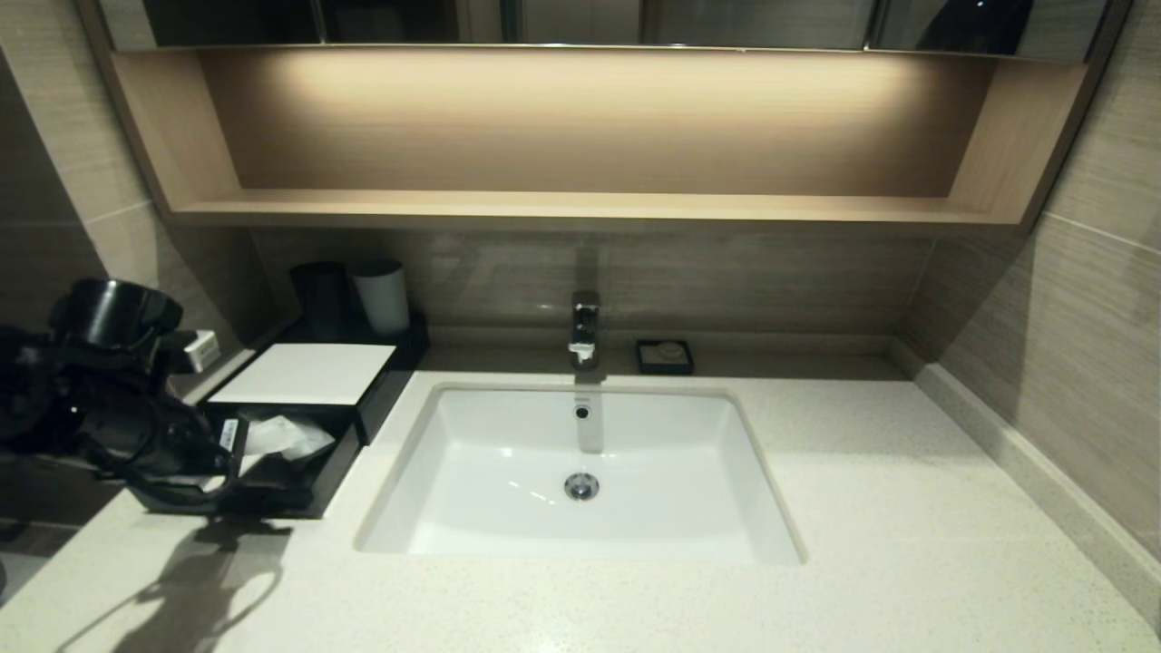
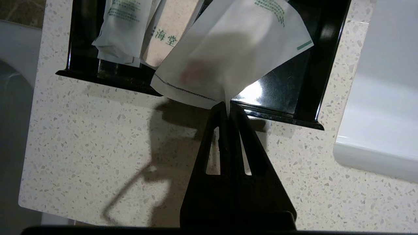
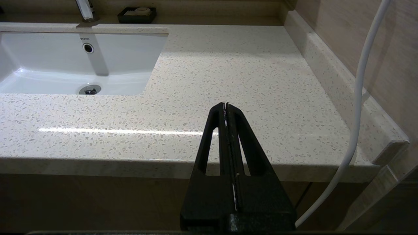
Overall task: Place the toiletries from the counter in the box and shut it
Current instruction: Place the bathroom toiletry into the drawer
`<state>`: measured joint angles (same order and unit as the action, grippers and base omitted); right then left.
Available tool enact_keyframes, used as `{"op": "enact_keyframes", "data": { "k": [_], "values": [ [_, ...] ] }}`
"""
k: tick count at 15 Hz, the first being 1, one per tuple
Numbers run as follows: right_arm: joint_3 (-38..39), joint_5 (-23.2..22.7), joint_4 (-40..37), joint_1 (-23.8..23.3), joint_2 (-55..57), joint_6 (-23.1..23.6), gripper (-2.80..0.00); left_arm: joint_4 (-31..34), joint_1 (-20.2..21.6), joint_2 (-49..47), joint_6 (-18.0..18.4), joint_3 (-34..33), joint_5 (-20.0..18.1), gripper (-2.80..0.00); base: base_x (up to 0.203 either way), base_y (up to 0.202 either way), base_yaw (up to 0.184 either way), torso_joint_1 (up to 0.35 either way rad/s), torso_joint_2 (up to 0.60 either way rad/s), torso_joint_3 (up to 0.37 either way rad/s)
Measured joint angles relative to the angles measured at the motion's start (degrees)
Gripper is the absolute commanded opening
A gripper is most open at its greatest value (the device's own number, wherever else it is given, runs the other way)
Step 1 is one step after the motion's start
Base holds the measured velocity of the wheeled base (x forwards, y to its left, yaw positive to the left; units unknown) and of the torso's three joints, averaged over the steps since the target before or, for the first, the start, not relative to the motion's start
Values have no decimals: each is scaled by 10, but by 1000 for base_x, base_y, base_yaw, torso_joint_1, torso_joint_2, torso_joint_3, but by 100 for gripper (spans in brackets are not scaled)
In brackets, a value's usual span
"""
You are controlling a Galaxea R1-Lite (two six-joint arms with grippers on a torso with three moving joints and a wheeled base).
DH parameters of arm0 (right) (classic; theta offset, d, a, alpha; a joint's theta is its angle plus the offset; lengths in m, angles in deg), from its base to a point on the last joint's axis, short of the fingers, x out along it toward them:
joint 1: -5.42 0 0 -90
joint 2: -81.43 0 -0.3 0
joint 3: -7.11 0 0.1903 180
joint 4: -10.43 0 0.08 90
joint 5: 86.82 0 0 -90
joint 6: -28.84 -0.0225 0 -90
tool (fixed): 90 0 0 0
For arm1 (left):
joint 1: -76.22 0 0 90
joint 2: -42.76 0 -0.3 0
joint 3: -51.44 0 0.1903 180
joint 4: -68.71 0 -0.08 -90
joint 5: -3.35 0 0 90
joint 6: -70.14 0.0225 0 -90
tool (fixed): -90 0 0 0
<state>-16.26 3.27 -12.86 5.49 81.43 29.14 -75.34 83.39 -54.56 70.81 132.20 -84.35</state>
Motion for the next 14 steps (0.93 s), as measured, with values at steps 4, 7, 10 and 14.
{"op": "enact_keyframes", "data": {
  "k": [4, 7, 10, 14],
  "values": [
    [0, 0, 0, 0, 0, 0, -280, 38, 0, -30, -12, 36, 2, -280, 0, 0, 0, 0, 0, 0],
    [0, 0, 0, 0, 0, 0, -280, 41, 0, -43, -18, 49, 2, -280, 0, 0, 0, 0, 0, 0],
    [0, 0, 0, 0, 0, 0, -280, 40, 0, -57, -18, 61, 2, -280, 0, 0, 0, 0, 0, 0],
    [0, 0, 0, 0, 0, 0, -280, 33, -4, -79, -17, 71, 2, -280, 0, 0, 0, 0, 0, 0]
  ]
}}
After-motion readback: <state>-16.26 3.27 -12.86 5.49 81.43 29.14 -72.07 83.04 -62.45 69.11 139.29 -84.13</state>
